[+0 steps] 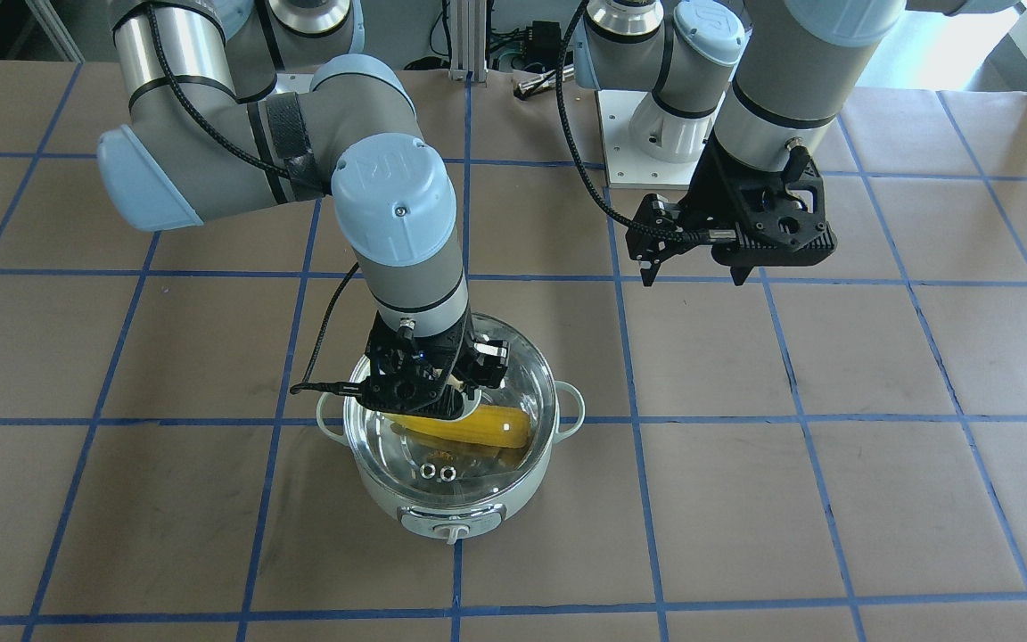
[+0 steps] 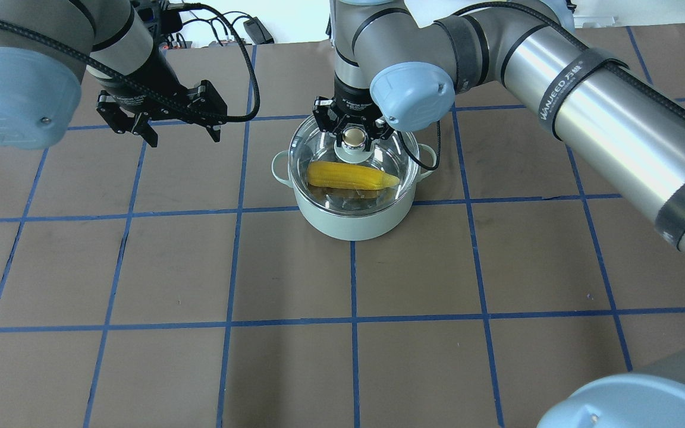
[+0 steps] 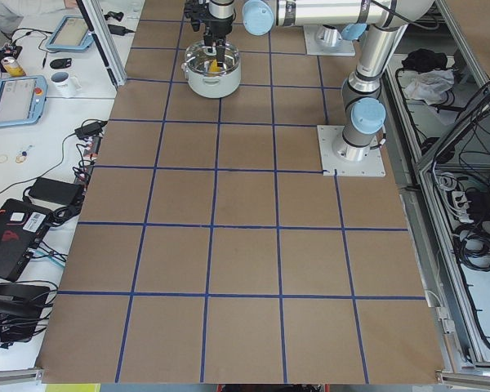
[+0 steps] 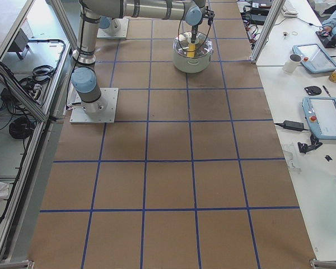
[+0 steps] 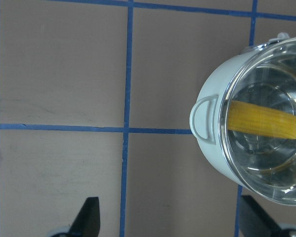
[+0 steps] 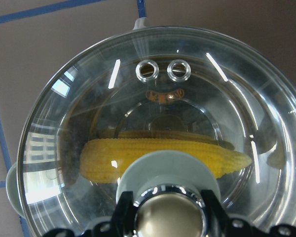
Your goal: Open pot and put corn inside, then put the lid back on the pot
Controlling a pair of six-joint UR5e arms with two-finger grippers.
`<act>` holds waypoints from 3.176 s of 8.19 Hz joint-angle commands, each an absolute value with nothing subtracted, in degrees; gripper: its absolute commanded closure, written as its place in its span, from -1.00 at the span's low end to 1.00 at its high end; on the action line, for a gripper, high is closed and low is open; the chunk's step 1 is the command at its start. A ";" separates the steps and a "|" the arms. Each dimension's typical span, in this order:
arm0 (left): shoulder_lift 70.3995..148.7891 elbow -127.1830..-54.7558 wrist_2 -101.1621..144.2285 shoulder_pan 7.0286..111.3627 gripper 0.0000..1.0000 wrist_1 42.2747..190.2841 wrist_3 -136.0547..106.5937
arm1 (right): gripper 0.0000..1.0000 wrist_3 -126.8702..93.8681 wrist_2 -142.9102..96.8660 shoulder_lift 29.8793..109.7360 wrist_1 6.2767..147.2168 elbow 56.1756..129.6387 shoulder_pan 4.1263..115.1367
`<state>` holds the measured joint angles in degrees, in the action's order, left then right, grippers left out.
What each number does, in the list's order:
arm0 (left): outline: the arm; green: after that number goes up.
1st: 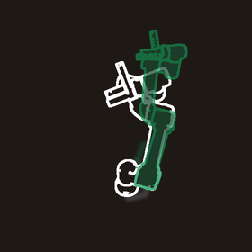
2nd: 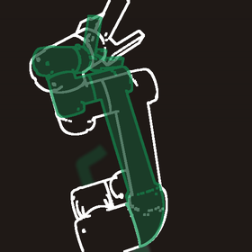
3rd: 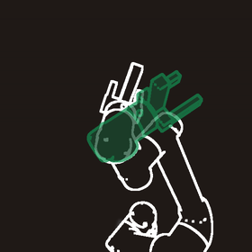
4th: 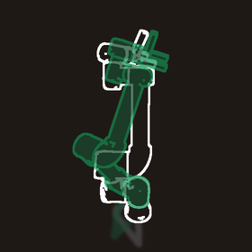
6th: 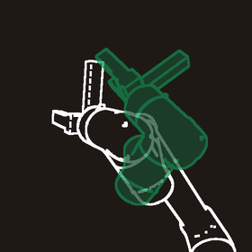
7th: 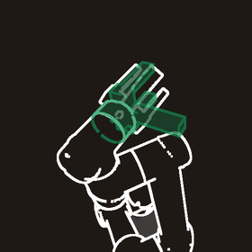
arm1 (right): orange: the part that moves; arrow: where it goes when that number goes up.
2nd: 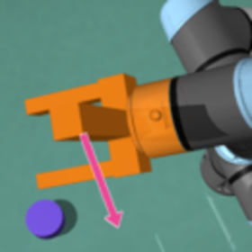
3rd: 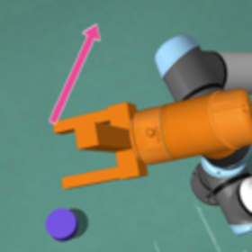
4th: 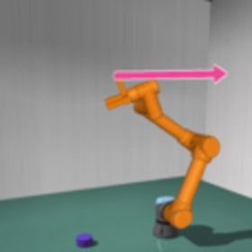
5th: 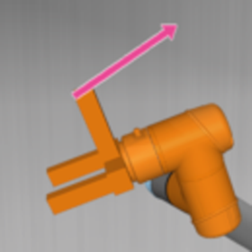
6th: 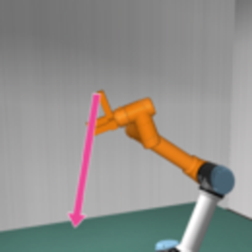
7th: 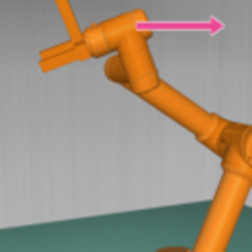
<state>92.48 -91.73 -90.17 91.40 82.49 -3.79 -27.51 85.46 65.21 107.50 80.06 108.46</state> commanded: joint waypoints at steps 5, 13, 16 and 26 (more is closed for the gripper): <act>91.14 -91.93 -93.26 91.41 -1.00 85.43 -3.52 | -0.54 -28.04 84.55 65.30 107.40 80.33 108.37; 91.93 -91.85 -92.90 91.32 -1.00 85.25 -3.43 | -1.00 -5.35 86.57 78.98 94.89 80.24 97.33; 92.28 -91.85 -92.64 91.32 -1.00 85.17 -3.87 | -1.00 0.96 92.26 86.66 87.55 80.68 93.78; 92.37 -92.11 -91.41 91.32 -1.00 85.43 -4.04 | -1.00 2.90 92.55 86.84 88.33 82.35 93.60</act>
